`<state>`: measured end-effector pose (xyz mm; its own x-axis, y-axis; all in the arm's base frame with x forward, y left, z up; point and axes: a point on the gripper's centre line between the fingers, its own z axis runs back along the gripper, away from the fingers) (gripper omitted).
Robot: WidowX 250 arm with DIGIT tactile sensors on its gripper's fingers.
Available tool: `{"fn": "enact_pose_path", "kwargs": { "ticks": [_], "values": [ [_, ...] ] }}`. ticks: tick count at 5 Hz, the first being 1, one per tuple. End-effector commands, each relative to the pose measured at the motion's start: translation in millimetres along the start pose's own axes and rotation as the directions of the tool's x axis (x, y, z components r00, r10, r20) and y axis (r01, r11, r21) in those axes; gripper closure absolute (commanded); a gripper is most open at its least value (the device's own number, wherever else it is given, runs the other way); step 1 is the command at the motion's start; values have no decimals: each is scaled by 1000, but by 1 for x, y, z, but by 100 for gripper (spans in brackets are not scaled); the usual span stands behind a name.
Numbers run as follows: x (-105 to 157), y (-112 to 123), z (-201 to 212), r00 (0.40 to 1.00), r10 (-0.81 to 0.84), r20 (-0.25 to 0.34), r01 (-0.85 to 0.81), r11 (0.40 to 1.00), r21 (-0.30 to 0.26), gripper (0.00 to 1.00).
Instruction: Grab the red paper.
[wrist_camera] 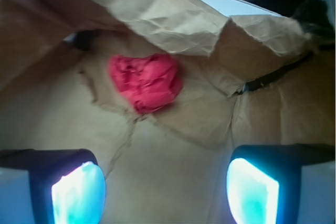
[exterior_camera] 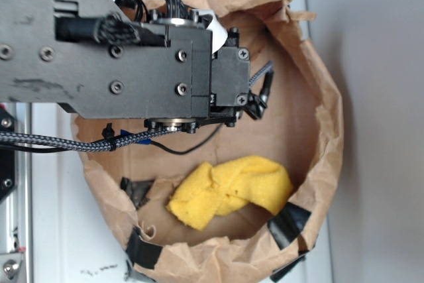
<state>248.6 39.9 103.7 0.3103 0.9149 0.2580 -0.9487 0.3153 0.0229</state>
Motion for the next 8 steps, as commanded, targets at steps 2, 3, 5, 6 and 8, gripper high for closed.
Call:
{"fn": "enact_pose_path", "kwargs": {
  "ticks": [2, 3, 5, 6, 8],
  "values": [
    [43, 9, -47, 983, 139, 119, -149, 986, 76, 0],
    [57, 3, -74, 982, 129, 140, -146, 982, 118, 0],
    [51, -8, -77, 983, 84, 164, -99, 991, 91, 100],
    [45, -6, -54, 989, 65, 131, -71, 997, 41, 100],
    [49, -19, 35, 998, 52, -44, -56, 992, -115, 100]
  ]
}}
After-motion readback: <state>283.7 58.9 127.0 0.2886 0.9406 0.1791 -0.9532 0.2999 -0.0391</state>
